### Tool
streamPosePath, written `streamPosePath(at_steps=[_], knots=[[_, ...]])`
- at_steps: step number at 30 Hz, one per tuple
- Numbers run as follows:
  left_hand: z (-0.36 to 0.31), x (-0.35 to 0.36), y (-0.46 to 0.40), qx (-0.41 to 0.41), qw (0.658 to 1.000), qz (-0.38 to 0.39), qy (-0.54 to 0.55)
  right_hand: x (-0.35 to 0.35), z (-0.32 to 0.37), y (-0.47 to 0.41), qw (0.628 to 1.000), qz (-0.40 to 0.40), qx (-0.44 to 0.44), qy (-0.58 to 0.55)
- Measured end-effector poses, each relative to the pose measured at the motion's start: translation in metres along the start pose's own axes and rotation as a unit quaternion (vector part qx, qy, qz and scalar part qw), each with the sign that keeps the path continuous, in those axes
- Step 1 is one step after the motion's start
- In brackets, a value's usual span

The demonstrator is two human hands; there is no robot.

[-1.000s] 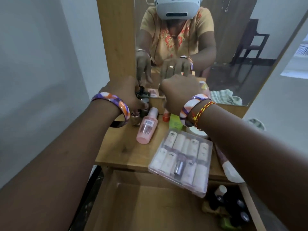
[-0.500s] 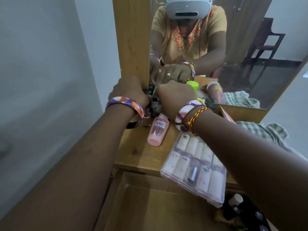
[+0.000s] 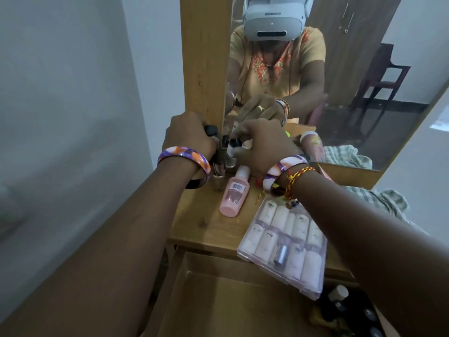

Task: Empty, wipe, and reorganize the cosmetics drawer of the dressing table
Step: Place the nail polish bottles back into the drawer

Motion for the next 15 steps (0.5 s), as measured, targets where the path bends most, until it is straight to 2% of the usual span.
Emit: streamPosePath(at_steps=[5,9,12,15], knots=[[-0.014,-0.04,0.007,-0.008,0.999,-0.029,0.044,-0.052,0.004,0.012,0.988,-0.1,0.026,-0.118],[-0.043,-0.071,0.025,0.01,0.997,-0.036,0.069,-0.085,0.002,0.033,0.967,-0.129,0.076,-0.207],[-0.064,-0.078,0.044,0.018,0.997,0.02,0.067,-0.108,0.001,0.056,0.962,-0.135,0.095,-0.219],[-0.076,-0.071,0.064,0.009,0.992,0.104,0.065,-0.117,0.0,0.08,0.957,-0.104,0.133,-0.237]])
Point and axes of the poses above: each hand's wrist, its own y-axis away from the middle knuckle, its own x-axis out of the palm, z = x × y, the point moved 8 cm from there along -y, towards the middle knuckle, and after that the axes turned 1 degree about -y, right-handed, at the moved point
